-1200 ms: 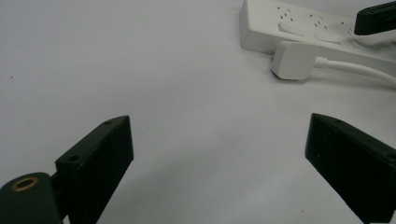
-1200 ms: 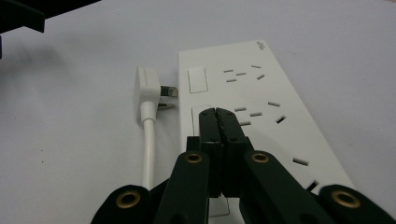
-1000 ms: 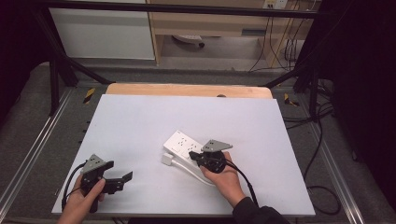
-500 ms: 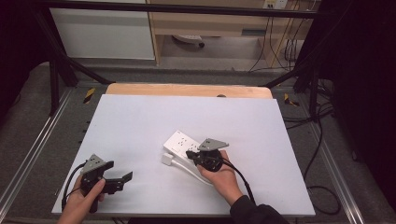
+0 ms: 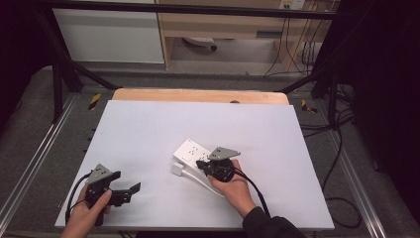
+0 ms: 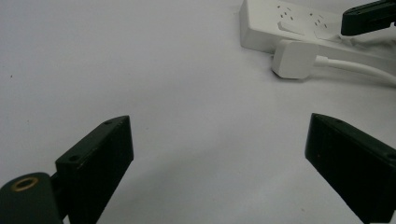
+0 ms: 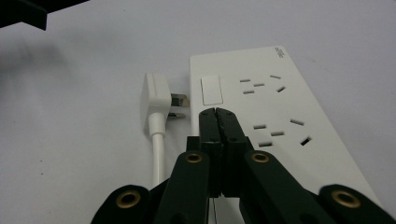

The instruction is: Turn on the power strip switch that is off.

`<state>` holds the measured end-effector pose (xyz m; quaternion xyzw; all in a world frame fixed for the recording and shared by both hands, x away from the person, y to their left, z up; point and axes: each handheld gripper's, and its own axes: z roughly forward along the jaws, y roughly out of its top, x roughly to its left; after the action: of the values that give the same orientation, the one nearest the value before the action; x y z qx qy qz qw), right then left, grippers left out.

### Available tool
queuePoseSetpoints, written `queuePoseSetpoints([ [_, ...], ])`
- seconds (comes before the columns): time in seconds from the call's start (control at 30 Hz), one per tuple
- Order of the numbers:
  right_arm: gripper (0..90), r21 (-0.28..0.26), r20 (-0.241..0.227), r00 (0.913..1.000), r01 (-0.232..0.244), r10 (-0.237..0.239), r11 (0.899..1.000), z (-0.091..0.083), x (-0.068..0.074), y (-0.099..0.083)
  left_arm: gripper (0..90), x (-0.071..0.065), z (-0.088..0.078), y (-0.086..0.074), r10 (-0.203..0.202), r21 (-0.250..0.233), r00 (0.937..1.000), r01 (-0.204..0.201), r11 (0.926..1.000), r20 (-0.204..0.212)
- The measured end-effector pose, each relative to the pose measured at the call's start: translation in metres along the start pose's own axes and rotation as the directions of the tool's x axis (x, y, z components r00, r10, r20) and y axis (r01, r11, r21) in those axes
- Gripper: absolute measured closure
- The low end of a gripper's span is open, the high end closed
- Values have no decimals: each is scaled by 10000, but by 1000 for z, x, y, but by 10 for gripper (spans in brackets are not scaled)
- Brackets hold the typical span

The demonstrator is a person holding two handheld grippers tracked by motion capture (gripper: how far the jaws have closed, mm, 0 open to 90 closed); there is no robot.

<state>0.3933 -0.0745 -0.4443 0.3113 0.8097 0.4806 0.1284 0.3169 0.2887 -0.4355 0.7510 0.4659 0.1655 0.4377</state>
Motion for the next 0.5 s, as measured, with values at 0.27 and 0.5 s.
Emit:
queuePoseSetpoints([
  [0.27, 900, 77, 25, 10000, -18, 18, 10000, 1, 0, -1, 77, 0, 0, 0, 1, 10, 10000, -1, 10000, -1],
  [0.5, 900, 109, 32, 10000, 1, -2, 9999, 2, 0, -1, 77, 0, 0, 0, 1, 16, 10000, -1, 10000, -1],
])
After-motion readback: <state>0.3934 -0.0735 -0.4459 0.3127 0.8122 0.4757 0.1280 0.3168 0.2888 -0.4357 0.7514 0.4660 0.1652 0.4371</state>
